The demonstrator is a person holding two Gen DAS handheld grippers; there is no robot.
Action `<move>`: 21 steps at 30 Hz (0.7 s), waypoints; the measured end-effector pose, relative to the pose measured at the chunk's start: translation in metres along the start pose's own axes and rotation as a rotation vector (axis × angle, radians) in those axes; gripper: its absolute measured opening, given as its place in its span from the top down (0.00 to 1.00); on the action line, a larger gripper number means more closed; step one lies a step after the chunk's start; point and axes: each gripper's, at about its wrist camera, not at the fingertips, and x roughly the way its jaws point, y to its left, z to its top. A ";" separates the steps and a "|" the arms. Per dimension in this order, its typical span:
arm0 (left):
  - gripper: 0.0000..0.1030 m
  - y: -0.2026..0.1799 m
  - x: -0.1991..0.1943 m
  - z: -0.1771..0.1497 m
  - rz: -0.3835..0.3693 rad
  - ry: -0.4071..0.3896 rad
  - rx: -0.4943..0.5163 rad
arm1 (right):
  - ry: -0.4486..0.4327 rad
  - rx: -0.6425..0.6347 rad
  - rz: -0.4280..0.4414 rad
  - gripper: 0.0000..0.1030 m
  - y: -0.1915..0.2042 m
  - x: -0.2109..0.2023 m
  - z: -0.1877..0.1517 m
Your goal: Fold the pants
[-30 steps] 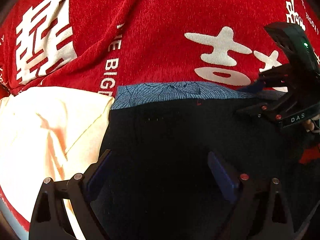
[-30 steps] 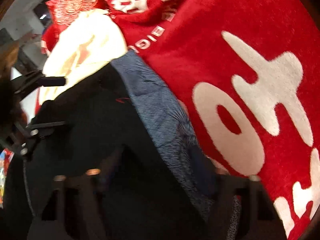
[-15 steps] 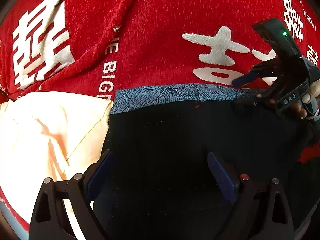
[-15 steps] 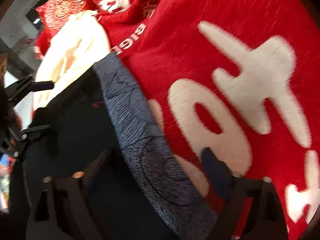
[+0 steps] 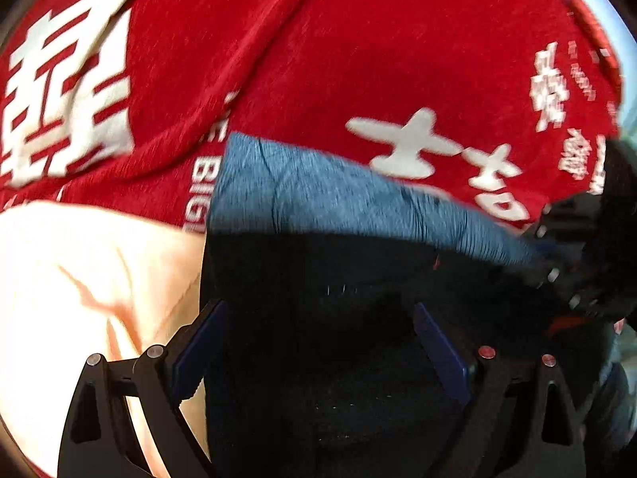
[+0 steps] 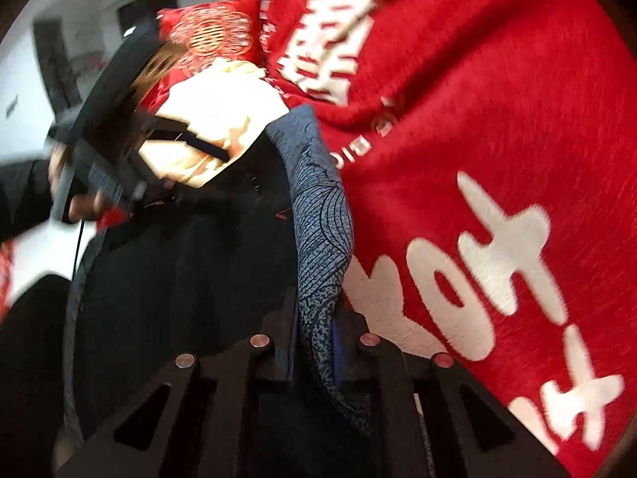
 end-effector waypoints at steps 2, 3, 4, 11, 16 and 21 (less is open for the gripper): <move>0.07 0.005 -0.006 0.008 -0.040 -0.013 0.019 | -0.003 -0.036 -0.030 0.86 0.007 -0.006 0.000; 0.00 0.006 -0.007 0.011 -0.042 -0.015 0.026 | -0.009 -0.038 -0.033 0.86 0.008 -0.007 0.000; 0.00 0.008 -0.007 0.014 -0.035 -0.025 0.033 | -0.015 -0.037 -0.031 0.86 0.010 -0.008 0.002; 0.00 0.029 0.007 0.037 -0.136 0.015 0.012 | -0.019 -0.085 -0.035 0.86 0.024 -0.009 -0.001; 0.69 -0.003 0.008 0.040 -0.112 0.004 0.143 | -0.018 -0.084 -0.034 0.86 0.025 -0.016 -0.006; 0.91 -0.011 0.012 0.028 -0.025 0.050 0.167 | -0.001 -0.079 -0.032 0.81 0.027 -0.014 -0.010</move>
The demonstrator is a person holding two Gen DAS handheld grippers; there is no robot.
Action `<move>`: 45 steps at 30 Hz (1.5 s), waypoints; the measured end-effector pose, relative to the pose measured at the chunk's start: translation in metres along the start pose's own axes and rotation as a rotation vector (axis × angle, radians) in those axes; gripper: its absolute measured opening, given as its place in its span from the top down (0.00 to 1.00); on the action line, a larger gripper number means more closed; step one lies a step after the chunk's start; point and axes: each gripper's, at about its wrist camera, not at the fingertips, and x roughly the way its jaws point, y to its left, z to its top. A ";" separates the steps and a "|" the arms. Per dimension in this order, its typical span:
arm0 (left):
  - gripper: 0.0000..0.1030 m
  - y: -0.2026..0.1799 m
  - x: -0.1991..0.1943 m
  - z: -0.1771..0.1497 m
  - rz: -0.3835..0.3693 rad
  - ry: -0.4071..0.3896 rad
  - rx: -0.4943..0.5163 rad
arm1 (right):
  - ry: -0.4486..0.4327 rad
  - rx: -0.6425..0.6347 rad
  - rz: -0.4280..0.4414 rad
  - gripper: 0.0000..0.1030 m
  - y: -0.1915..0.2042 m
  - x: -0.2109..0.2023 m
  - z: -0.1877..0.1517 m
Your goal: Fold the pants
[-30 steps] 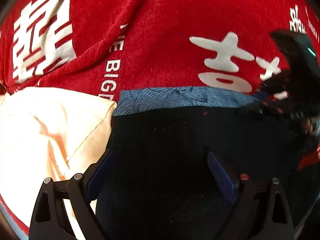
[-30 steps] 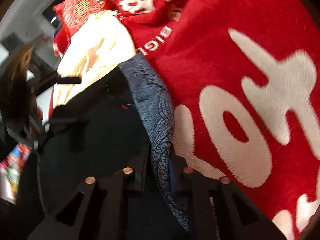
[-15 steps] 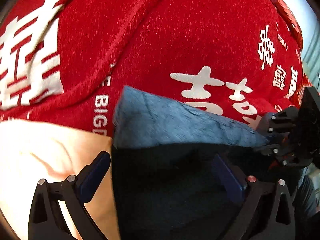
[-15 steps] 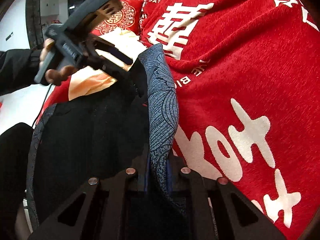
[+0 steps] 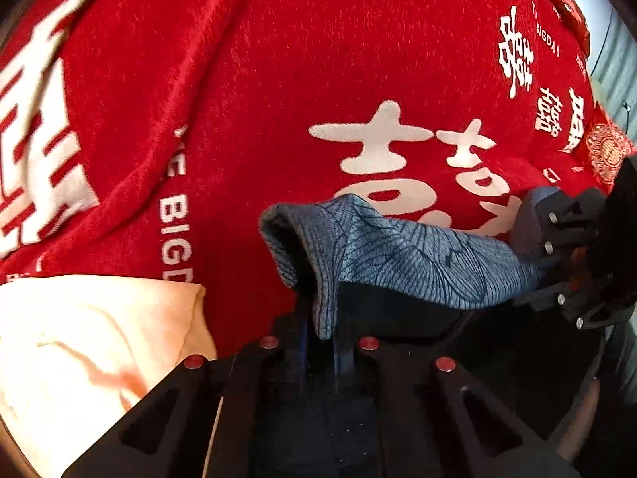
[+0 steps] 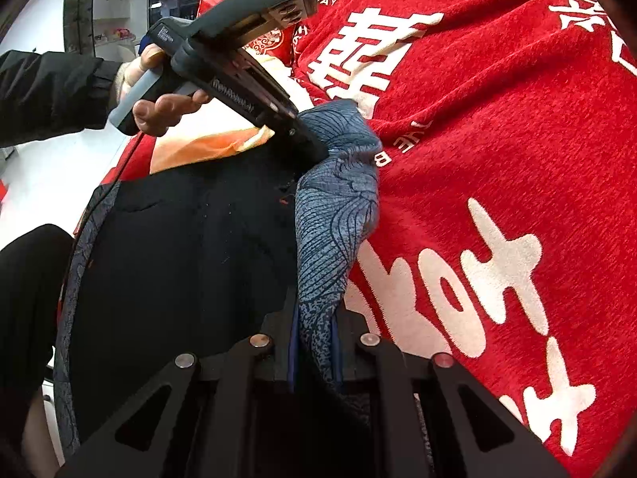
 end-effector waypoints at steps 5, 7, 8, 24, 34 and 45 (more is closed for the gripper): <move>0.91 0.009 -0.012 -0.006 0.040 -0.016 -0.040 | 0.026 0.091 0.101 0.27 -0.031 0.003 -0.004; 0.91 0.014 -0.017 -0.011 0.037 -0.015 -0.055 | 0.085 0.111 0.137 0.27 -0.047 0.016 -0.006; 0.91 0.015 -0.020 -0.013 0.029 -0.020 -0.059 | 0.106 0.116 0.137 0.27 -0.052 0.022 -0.006; 0.91 -0.013 -0.115 -0.076 0.001 -0.218 -0.148 | 0.069 -0.002 -0.024 0.88 0.041 -0.053 0.013; 0.88 -0.013 -0.134 -0.199 -0.016 -0.160 -0.364 | 0.133 -0.311 -0.293 0.88 0.219 -0.035 -0.025; 0.86 0.010 -0.119 -0.282 0.044 -0.028 -0.575 | 0.149 -0.441 -0.506 0.87 0.258 0.002 -0.057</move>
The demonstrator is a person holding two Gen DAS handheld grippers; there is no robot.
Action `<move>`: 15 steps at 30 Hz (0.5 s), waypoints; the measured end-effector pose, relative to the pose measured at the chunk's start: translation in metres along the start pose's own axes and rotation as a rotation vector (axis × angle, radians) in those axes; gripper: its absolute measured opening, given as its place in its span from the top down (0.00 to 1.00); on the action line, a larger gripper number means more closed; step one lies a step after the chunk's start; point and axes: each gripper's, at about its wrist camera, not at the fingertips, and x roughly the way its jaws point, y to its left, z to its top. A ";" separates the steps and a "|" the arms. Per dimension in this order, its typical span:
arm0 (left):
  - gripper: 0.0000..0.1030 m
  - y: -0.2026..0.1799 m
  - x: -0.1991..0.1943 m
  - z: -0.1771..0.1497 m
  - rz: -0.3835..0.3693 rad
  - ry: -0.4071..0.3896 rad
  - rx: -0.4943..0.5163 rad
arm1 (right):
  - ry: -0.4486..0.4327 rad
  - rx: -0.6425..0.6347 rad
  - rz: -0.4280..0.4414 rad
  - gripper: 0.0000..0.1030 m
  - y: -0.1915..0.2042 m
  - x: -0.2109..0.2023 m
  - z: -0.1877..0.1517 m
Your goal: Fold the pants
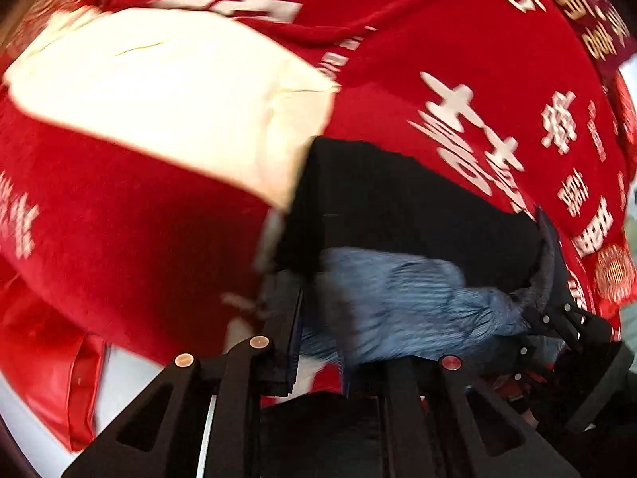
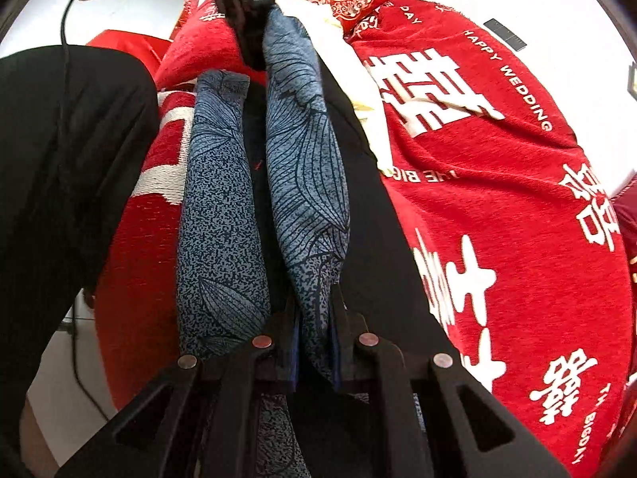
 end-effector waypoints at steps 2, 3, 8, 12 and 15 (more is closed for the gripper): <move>0.86 0.009 -0.013 -0.001 0.043 -0.018 -0.017 | 0.000 -0.022 -0.020 0.86 0.005 -0.001 0.001; 0.86 0.009 -0.022 0.001 0.065 -0.035 -0.012 | 0.000 -0.026 -0.023 0.84 0.006 -0.001 0.001; 0.86 -0.029 -0.059 0.024 0.069 -0.127 0.064 | -0.010 -0.078 -0.048 0.77 0.021 -0.009 0.005; 0.86 -0.085 -0.041 0.045 -0.007 -0.113 0.122 | -0.036 -0.036 -0.006 0.61 0.019 -0.024 0.007; 0.86 -0.120 0.000 0.047 -0.059 -0.031 0.139 | -0.068 0.025 0.029 0.39 0.011 -0.040 0.004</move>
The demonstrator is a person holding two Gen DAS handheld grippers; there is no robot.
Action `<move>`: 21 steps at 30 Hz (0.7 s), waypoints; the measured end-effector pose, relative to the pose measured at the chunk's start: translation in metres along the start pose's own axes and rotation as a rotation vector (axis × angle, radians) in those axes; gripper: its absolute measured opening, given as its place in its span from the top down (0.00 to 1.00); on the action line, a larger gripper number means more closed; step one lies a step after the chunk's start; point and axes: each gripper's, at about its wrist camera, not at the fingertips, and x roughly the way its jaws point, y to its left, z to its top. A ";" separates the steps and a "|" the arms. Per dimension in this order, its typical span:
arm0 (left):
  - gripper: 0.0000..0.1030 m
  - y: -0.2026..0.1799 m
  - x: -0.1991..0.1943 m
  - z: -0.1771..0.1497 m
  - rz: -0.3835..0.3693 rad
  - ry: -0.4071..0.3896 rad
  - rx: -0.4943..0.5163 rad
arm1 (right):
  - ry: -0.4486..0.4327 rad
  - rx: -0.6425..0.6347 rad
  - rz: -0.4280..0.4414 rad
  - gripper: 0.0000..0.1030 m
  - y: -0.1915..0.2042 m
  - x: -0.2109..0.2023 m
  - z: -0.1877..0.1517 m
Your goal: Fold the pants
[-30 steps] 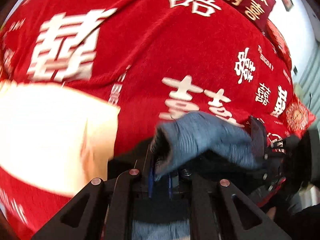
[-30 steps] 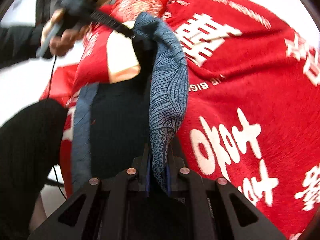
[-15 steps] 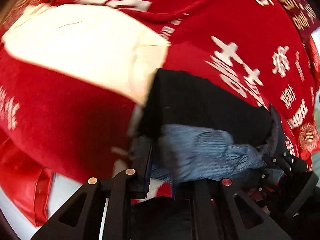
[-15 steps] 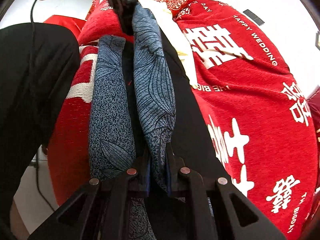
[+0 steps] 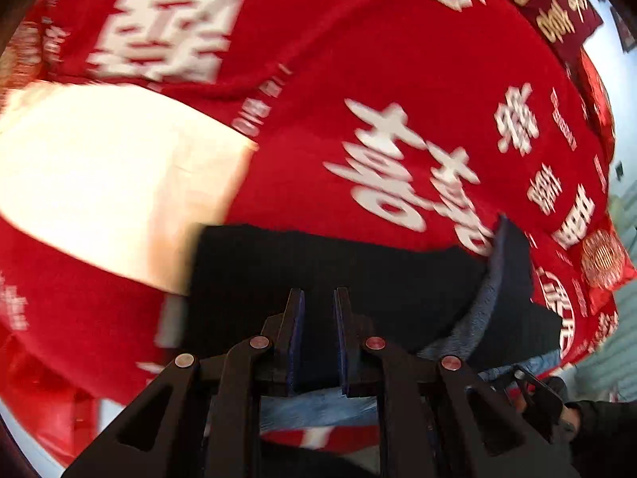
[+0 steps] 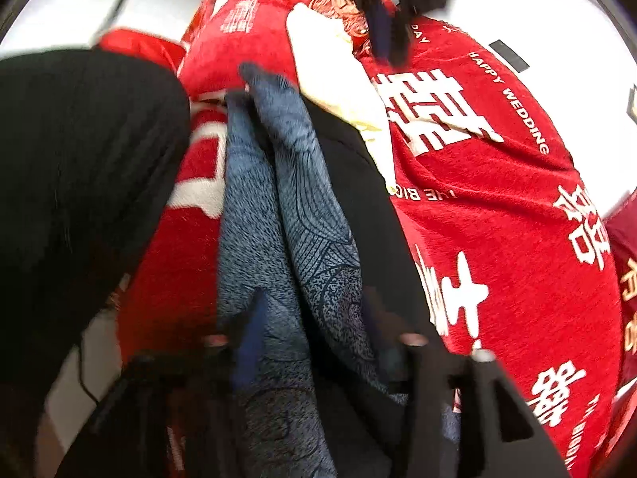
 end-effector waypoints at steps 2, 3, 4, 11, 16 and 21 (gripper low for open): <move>0.86 -0.009 0.029 -0.008 0.002 0.085 -0.011 | 0.004 0.068 0.018 0.39 -0.013 -0.010 -0.004; 0.86 -0.011 0.041 -0.015 0.002 0.127 -0.024 | 0.005 0.105 0.020 0.39 -0.021 -0.014 -0.008; 0.86 -0.010 0.051 -0.023 0.009 0.163 -0.034 | 0.010 0.151 0.021 0.39 -0.032 -0.017 -0.012; 0.86 -0.008 0.047 -0.069 0.042 0.194 -0.055 | 0.136 0.546 -0.027 0.33 -0.130 -0.012 -0.075; 0.86 -0.038 0.042 -0.055 0.069 0.178 0.009 | 0.227 0.748 -0.030 0.33 -0.192 0.000 -0.135; 0.86 -0.104 0.062 -0.029 0.010 0.167 0.111 | 0.394 0.968 0.054 0.32 -0.236 0.033 -0.187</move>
